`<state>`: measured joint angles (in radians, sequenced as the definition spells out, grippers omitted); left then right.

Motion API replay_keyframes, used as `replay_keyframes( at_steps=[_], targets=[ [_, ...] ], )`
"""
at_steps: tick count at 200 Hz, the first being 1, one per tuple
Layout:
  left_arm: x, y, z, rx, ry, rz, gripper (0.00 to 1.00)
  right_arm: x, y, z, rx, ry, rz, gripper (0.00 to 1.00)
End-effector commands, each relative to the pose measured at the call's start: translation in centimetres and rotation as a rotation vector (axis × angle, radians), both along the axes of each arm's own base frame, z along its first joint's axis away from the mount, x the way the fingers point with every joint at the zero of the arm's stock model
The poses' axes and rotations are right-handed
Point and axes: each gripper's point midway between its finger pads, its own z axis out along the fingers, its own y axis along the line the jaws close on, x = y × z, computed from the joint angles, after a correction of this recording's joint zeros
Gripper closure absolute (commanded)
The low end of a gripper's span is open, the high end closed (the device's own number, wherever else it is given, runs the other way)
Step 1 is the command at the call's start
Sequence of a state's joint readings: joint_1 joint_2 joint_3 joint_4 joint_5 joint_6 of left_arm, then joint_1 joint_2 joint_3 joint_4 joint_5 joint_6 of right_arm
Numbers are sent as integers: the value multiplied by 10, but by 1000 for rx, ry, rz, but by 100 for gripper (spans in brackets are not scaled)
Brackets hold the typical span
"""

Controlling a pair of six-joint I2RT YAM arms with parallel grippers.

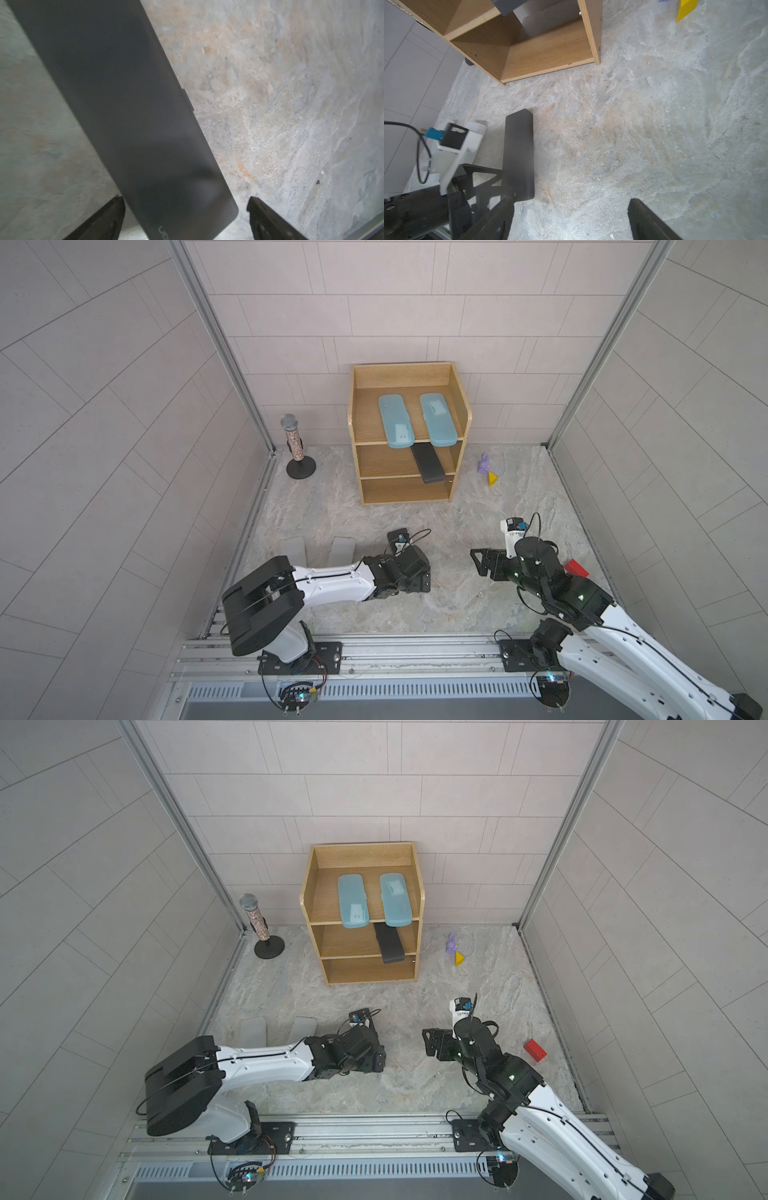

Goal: Place the pencil cases on the shelf according to color
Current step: Pick up the pencil case from the center of the board.

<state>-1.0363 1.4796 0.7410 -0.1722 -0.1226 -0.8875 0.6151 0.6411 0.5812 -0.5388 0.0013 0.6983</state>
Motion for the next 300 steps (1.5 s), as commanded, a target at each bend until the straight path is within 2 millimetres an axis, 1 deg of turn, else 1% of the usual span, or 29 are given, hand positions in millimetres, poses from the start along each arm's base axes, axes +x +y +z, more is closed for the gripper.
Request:
replay_keyframes(
  at_steps=[1, 28, 43, 54, 66, 69, 79, 85, 91, 93, 103, 120, 140, 145, 154, 174, 204, 222, 257, 275, 300],
  targets=[
    [8, 39, 24, 52, -109, 98, 0, 0, 8, -14, 1, 52, 9, 8],
    [5, 103, 36, 95, -147, 219, 0, 5, 30, -25, -16, 74, 46, 4],
    [1, 137, 36, 99, -142, 289, 0, 6, 45, -30, -47, 73, 61, 0],
    [-2, 158, 35, 94, -133, 343, 0, 6, 58, -35, -73, 64, 70, 0],
    [-5, 178, 33, 93, -130, 399, 0, 7, 74, -40, -85, 54, 82, 0],
    [-5, 183, 33, 96, -130, 416, 0, 7, 78, -39, -76, 47, 86, 0],
    [-7, 197, 32, 110, -125, 468, 0, 7, 94, -45, -69, 54, 105, 0],
    [-8, 204, 31, 122, -121, 488, 0, 8, 102, -49, -68, 62, 111, 0],
    [-9, 210, 29, 135, -111, 508, 0, 7, 107, -59, -84, 82, 118, 0],
    [-9, 211, 28, 141, -109, 511, 0, 10, 113, -53, -72, 74, 121, 0],
    [-9, 220, 25, 159, -103, 540, 0, 10, 130, -58, -85, 97, 154, 0],
    [-10, 227, 19, 164, -80, 562, 0, 10, 153, -67, -120, 123, 184, 0],
    [-7, 221, 15, 119, -68, 555, 0, 9, 178, -75, -135, 128, 217, 0],
    [-6, 219, 19, 90, -85, 552, 0, 9, 182, -78, -142, 132, 221, 0],
    [-4, 216, 21, 75, -88, 544, 0, 9, 184, -84, -170, 145, 215, 0],
    [-3, 208, 22, 46, -80, 517, 0, 8, 184, -97, -248, 164, 203, 0],
    [-4, 199, 20, 5, -68, 487, 0, -1, 184, -119, -312, 197, 218, 0],
    [-5, 197, 21, -8, -66, 478, 0, -7, 180, -130, -351, 211, 214, 0],
    [-5, 197, 23, -5, -69, 464, 0, -16, 178, -146, -386, 224, 217, 0],
    [-5, 197, 25, -5, -73, 461, 0, -16, 178, -153, -393, 228, 211, 0],
    [-5, 198, 28, -2, -79, 461, 0, -15, 175, -160, -404, 215, 189, 5]
  ],
)
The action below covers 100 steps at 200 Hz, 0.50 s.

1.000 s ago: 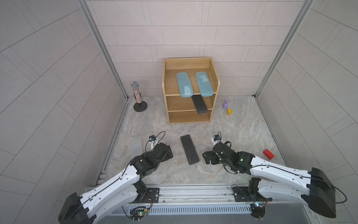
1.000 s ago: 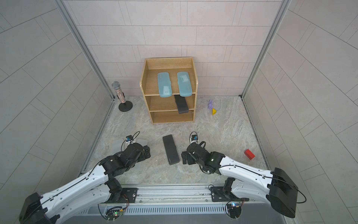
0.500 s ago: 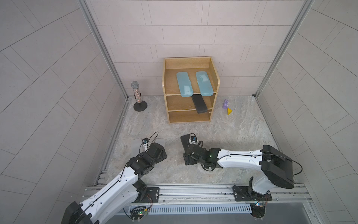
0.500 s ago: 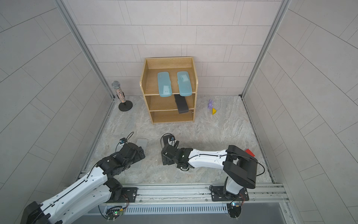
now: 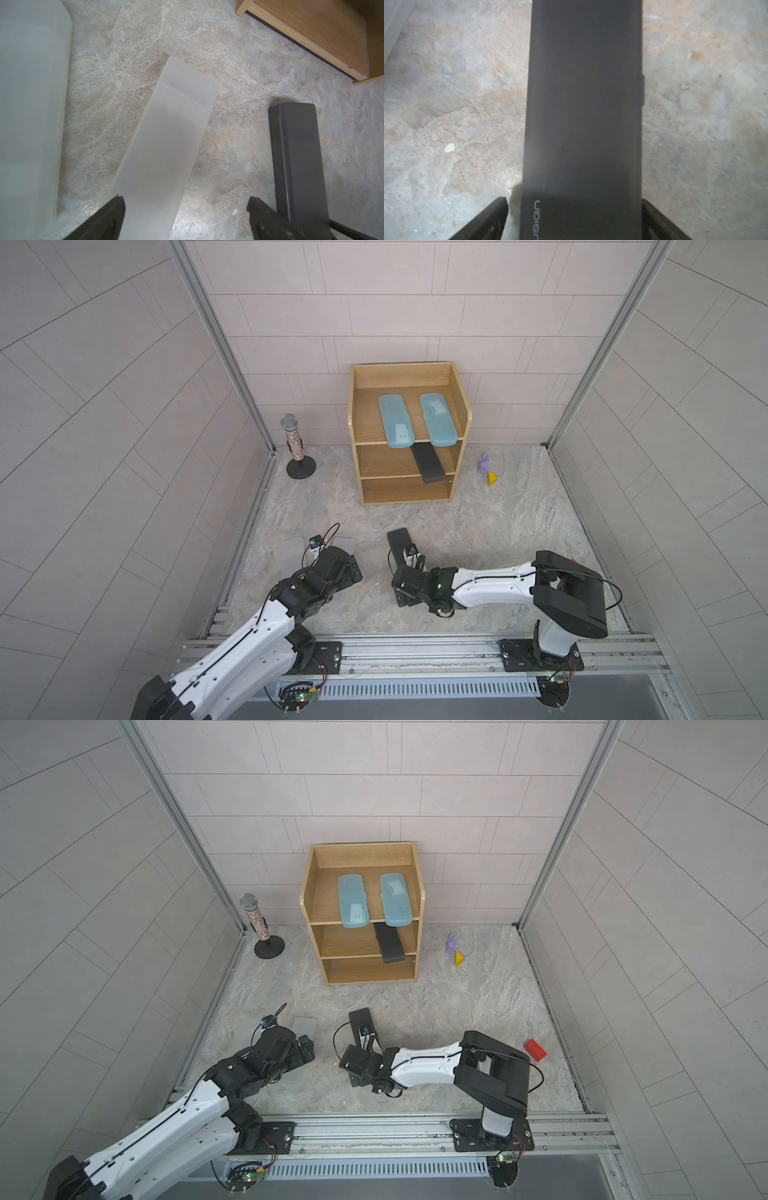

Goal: Place the pencil cases on the shelf according to color
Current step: Pick up the pencil case from the center of the board.

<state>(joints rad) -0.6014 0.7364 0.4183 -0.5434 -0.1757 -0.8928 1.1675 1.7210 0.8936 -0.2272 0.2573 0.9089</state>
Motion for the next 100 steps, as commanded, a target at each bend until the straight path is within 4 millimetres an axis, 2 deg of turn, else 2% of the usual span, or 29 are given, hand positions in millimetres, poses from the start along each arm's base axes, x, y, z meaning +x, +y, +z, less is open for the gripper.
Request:
replay_keyframes(
  at_steps=[1, 34, 52, 72, 100],
  targets=[
    [1, 2, 5, 11, -12, -8, 0, -4, -13, -20, -52, 12, -34, 5],
    [1, 2, 12, -1, -30, -10, 0, -6, -16, -26, -58, 1, -40, 22],
    [1, 2, 18, -7, -41, -8, 0, -8, -20, -19, -82, -31, -36, 38],
    [1, 3, 24, -11, -53, -5, 0, -10, -21, -3, -74, -76, -33, 50],
    [3, 1, 31, -25, -67, -8, 0, -10, -21, 34, -8, -137, -26, 54]
  ],
)
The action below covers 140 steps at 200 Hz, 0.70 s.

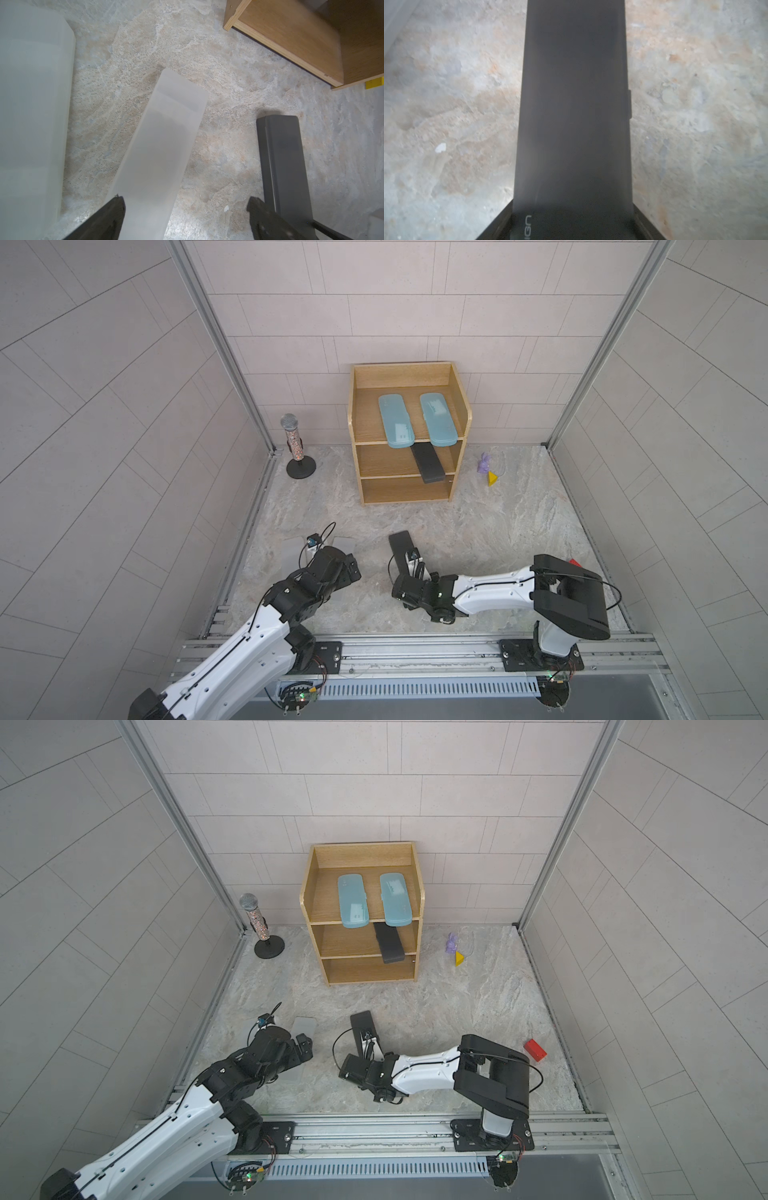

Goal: Place the pencil cases on the shelf according to color
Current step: Pick up the pencil case from the center of the board.

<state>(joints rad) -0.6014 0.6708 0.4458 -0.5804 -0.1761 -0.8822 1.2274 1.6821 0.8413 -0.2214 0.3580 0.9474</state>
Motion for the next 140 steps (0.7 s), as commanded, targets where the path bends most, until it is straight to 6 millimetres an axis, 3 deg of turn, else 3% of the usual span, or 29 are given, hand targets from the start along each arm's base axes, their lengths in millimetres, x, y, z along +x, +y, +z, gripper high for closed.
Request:
replay_keyframes(
  at_steps=[1, 59, 109, 140],
  targets=[
    [2, 1, 13, -1, -20, 0, 0, 0, -11, 31, 16, -64, -11, 54],
    [9, -9, 15, -22, -22, -24, 0, 19, -6, 129, 225, -234, 11, 54],
    [12, -14, 21, -37, -38, -38, 0, 68, 7, 179, 304, -260, 15, 54],
    [14, -20, 19, -51, -31, -53, 0, 110, 9, 193, 303, -268, -29, 54]
  ],
)
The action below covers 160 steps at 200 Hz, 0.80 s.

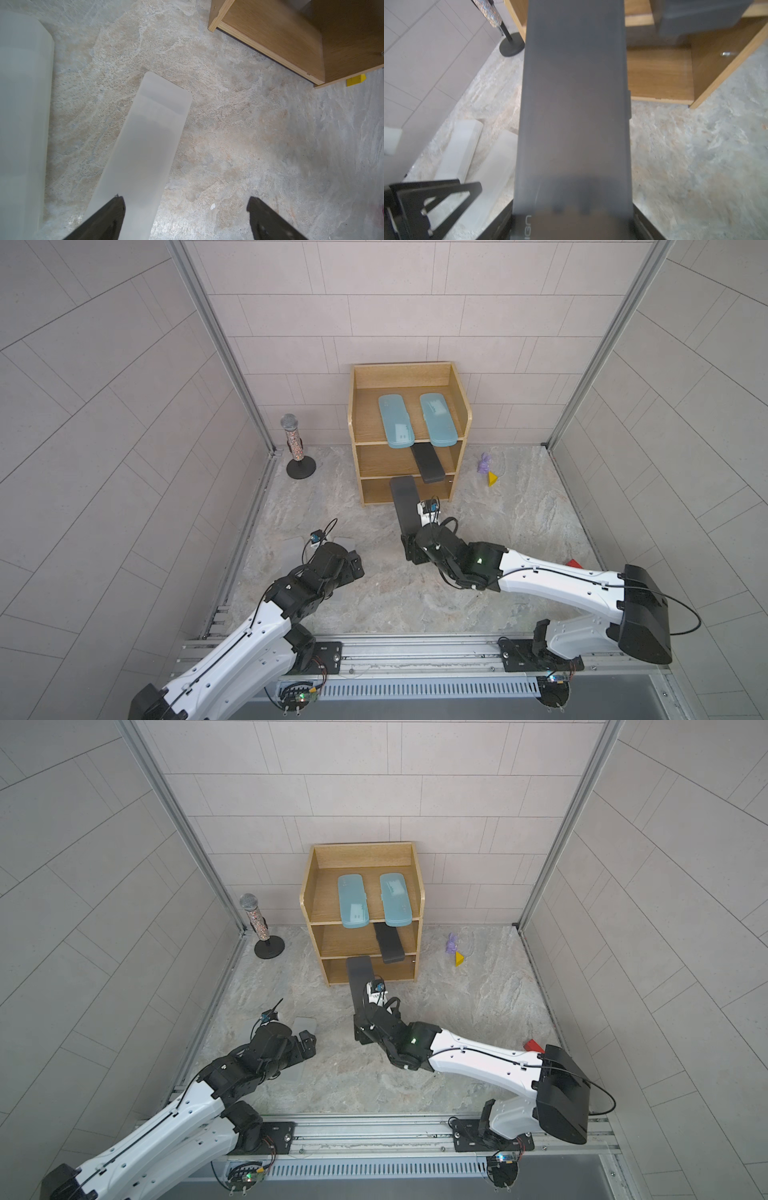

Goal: Place the pencil cases on the shelf according to color
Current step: Pick up the pencil case from the center of the board, then place the pencil case on the shelf.

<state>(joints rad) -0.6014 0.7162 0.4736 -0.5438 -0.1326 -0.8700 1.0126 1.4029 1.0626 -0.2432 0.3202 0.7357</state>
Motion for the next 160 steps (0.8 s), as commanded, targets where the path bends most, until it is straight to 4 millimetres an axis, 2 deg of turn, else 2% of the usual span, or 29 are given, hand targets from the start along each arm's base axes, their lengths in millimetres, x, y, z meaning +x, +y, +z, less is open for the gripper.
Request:
replay_keyframes(
  at_steps=[1, 53, 93, 160],
  targets=[
    [8, -7, 13, -22, -32, -15, 0, 26, 6, 14, -4, -23, 3, 54],
    [11, -12, 9, -26, -22, -31, 0, 82, 25, 22, -37, -35, -30, 54],
    [12, -14, 9, -23, -27, -43, 0, 120, 32, 15, -85, -13, -83, 53],
    [15, -18, 2, -4, 1, -67, 0, 159, 34, 2, -124, 15, -140, 47]
  ],
)
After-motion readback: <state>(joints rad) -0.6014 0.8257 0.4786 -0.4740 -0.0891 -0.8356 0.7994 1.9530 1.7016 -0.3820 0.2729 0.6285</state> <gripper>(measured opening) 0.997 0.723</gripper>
